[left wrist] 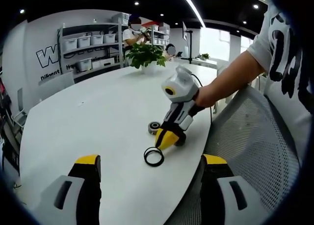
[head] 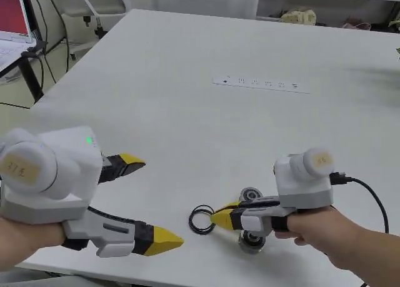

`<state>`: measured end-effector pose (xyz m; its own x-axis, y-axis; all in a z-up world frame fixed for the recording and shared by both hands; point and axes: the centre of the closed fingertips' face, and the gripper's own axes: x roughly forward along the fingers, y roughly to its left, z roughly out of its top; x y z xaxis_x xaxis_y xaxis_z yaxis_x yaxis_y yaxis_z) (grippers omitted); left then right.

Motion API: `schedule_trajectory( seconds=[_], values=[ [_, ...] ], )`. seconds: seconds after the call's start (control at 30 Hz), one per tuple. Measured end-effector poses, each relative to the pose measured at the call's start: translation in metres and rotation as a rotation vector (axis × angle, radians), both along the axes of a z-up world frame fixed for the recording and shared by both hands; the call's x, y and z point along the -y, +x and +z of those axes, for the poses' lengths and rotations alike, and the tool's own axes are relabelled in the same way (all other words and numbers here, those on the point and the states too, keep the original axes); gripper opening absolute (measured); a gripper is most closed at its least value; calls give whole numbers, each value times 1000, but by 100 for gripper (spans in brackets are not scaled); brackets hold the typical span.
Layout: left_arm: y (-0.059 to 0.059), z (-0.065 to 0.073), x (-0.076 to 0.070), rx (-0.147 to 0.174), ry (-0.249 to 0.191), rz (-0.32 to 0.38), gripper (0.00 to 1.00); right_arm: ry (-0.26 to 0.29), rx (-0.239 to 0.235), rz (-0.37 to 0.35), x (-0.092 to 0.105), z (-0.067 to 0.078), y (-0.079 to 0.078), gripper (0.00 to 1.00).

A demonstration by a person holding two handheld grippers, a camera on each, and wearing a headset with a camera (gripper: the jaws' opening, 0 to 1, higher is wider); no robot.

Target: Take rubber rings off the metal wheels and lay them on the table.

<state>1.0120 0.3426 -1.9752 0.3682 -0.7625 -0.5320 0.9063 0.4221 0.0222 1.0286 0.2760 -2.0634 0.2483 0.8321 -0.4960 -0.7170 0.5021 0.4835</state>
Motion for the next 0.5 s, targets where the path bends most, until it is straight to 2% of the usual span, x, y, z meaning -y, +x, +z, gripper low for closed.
schedule_trajectory(
  seconds=[0.3, 0.5],
  values=[
    [-2, 1, 4, -1, 5, -9, 81, 7, 22, 2, 3, 10, -2, 18],
    [-3, 2, 5, -4, 4, -8, 81, 0, 58, 8, 8, 19, -4, 22]
  ],
)
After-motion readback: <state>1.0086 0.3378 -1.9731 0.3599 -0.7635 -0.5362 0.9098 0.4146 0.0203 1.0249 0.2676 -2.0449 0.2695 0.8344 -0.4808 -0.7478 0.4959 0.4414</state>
